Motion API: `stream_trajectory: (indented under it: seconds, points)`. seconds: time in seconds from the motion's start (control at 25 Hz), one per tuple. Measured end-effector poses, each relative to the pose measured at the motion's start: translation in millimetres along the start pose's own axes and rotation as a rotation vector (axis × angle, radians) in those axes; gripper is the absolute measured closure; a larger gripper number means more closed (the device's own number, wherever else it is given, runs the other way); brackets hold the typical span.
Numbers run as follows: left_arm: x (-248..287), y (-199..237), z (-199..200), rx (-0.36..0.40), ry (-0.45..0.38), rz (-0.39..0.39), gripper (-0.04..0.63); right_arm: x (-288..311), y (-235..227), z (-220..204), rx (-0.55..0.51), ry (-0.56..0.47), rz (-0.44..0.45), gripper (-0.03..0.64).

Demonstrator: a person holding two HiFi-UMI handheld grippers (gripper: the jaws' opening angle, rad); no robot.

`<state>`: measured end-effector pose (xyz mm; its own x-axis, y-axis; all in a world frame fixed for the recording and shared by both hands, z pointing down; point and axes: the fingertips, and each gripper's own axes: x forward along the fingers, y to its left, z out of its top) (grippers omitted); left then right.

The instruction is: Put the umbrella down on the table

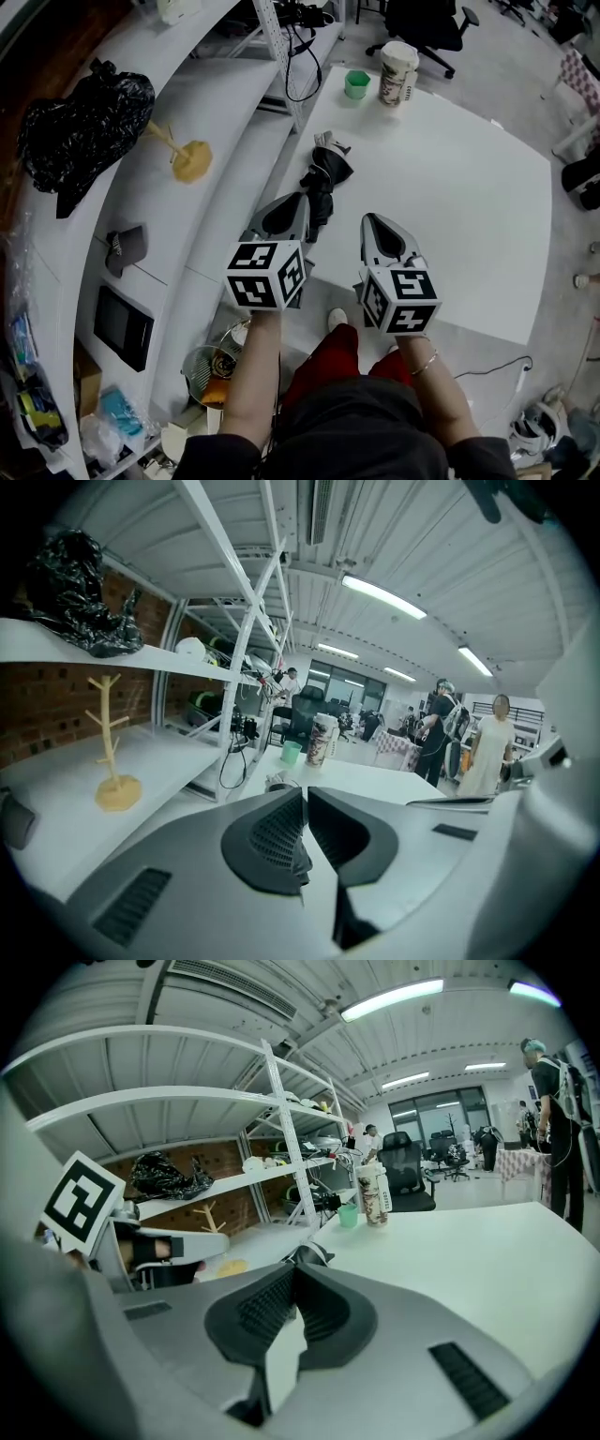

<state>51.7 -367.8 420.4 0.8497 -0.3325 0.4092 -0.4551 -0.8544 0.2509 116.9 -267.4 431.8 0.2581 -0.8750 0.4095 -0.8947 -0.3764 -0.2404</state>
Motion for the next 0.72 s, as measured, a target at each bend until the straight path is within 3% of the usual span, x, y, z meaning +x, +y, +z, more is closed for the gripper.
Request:
stream_trajectory:
  seconds: [0.2, 0.72]
  points:
    - [-16.4, -7.1, 8.4, -0.035, -0.05, -0.01, 0.579, -12.1, 1.9, 10.1, -0.006, -0.032, 0.014, 0.598]
    - [-55.7, -32.9, 8.2, -0.044, -0.112, -0.006, 0.581, -42.1, 8.1, 24.4, -0.025, -0.073, 0.072, 0.598]
